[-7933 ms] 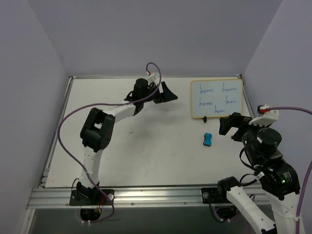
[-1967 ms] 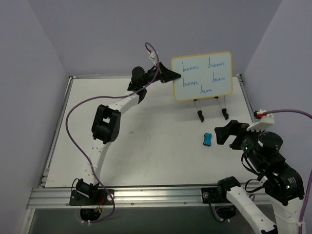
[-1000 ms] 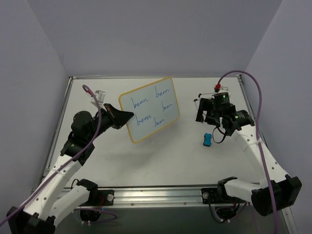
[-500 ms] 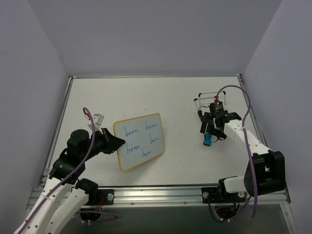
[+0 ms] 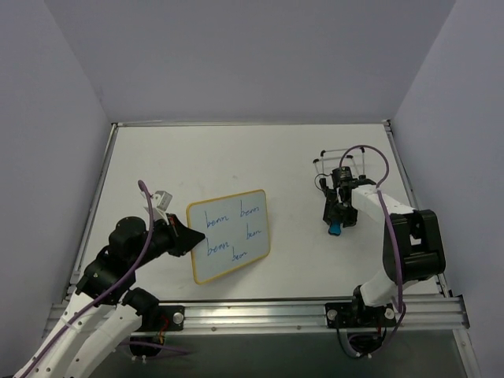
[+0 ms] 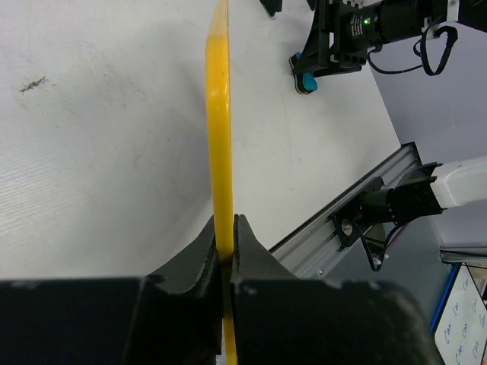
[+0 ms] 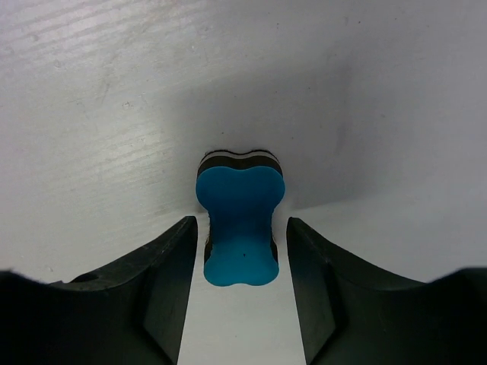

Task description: Erase the whiteboard

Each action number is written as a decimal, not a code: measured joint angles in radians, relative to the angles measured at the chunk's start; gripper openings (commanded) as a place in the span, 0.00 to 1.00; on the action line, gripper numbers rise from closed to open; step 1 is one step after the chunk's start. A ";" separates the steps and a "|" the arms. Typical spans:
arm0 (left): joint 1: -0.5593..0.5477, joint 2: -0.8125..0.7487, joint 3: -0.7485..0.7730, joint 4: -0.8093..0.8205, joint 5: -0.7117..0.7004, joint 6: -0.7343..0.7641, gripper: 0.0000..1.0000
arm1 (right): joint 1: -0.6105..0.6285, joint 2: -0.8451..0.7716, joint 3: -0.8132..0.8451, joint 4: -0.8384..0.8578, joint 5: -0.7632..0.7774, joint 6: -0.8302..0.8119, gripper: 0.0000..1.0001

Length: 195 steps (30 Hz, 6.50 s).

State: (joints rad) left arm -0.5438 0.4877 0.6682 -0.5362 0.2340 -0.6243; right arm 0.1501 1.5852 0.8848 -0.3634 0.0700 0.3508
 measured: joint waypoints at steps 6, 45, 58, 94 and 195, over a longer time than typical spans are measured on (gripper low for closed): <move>-0.012 -0.005 0.000 -0.007 -0.019 0.000 0.02 | 0.000 0.004 0.000 0.011 -0.006 -0.015 0.40; -0.016 0.039 0.000 0.016 -0.029 0.000 0.02 | 0.950 -0.282 0.042 0.623 0.104 0.226 0.12; -0.010 0.040 -0.003 0.016 -0.069 -0.021 0.02 | 1.003 -0.132 0.165 0.675 0.149 0.205 0.11; -0.010 0.056 -0.003 0.031 -0.060 -0.031 0.02 | 0.806 -0.152 0.029 0.790 0.000 0.211 0.05; -0.016 0.088 0.043 0.021 -0.119 -0.023 0.02 | 0.460 0.042 -0.188 1.164 -0.312 0.225 0.00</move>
State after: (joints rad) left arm -0.5602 0.5755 0.7116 -0.5148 0.1154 -0.6476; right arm 0.6102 1.6268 0.6964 0.8005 -0.2420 0.5758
